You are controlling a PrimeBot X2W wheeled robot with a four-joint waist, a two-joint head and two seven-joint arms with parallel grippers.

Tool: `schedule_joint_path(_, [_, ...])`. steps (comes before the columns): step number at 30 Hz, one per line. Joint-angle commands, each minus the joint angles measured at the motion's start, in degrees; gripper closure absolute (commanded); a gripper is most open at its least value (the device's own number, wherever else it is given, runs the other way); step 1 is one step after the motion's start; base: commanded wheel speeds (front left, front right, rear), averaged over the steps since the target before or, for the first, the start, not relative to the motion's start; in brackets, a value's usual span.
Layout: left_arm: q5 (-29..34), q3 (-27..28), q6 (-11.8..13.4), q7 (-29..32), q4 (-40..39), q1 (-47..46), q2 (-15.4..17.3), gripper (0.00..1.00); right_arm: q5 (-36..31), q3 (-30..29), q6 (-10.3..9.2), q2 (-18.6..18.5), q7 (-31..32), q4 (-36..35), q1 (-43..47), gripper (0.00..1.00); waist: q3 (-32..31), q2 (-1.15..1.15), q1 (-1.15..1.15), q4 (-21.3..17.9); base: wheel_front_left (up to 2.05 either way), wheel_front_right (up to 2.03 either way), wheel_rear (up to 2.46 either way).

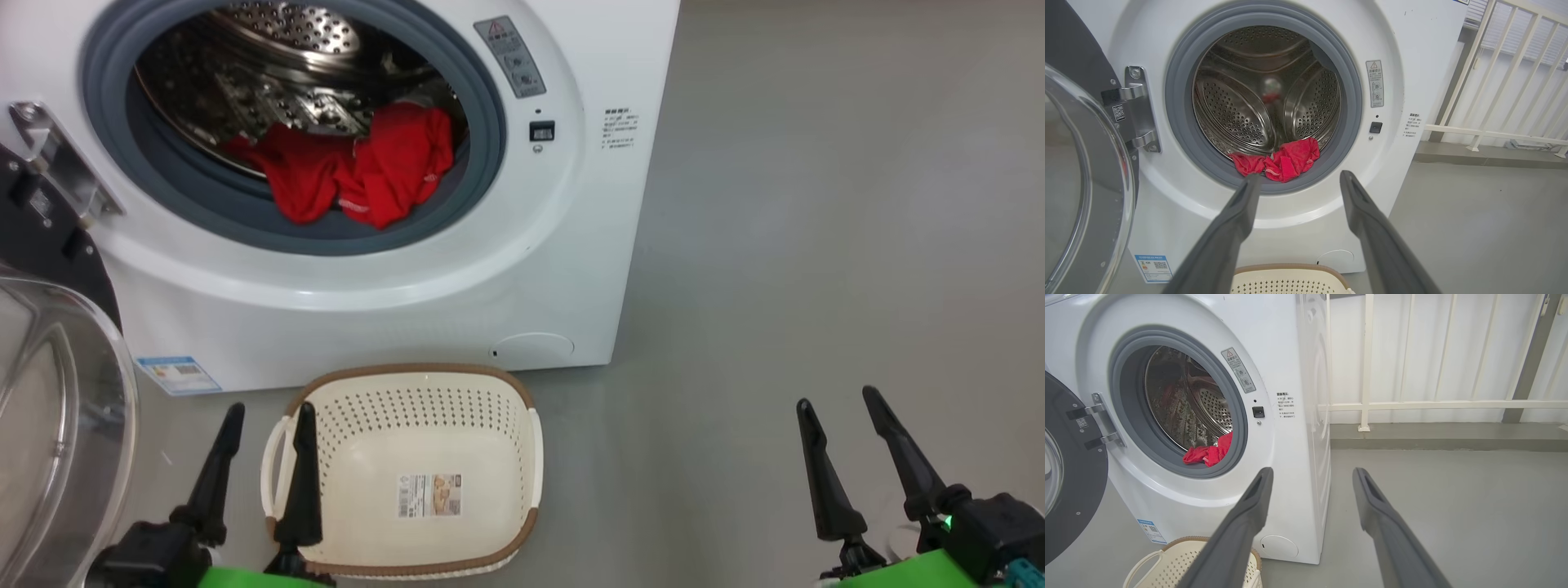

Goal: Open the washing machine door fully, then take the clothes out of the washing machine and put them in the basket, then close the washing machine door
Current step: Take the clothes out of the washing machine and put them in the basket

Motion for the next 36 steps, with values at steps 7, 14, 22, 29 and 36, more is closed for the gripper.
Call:
schedule_joint_path(7, [-0.17,2.44,0.09,-0.45,-1.63,-5.43,0.14,0.00,-0.07,1.38,0.37,-0.77,-0.37,-2.27,-4.73,0.00,6.13,0.00,0.00,0.19,0.00,0.00,0.00])
schedule_joint_path(14, [0.04,2.09,0.05,-0.45,0.68,-11.18,0.09,0.00,-0.25,1.68,0.37,-0.77,-0.37,-2.29,-7.26,0.00,10.67,0.00,0.00,-0.13,0.00,0.00,0.00])
schedule_joint_path(22, [0.28,2.40,0.39,0.93,4.97,-21.01,1.84,0.00,-0.37,2.39,0.37,-0.77,-0.37,-2.13,-9.32,0.00,14.26,0.00,0.00,-1.33,0.00,0.00,0.00])
schedule_joint_path(29, [-1.58,4.22,-0.91,0.69,9.35,-30.02,4.15,0.00,0.49,2.42,0.37,-0.77,-0.37,-2.24,-11.02,0.00,17.59,0.00,0.00,-3.03,0.00,0.00,0.00])
schedule_joint_path(36, [-1.34,4.81,-0.21,1.75,15.37,-38.50,6.59,0.00,0.63,2.93,0.37,-0.77,-0.37,-2.60,-12.25,0.00,21.05,0.00,0.00,-4.22,0.00,0.00,0.00])
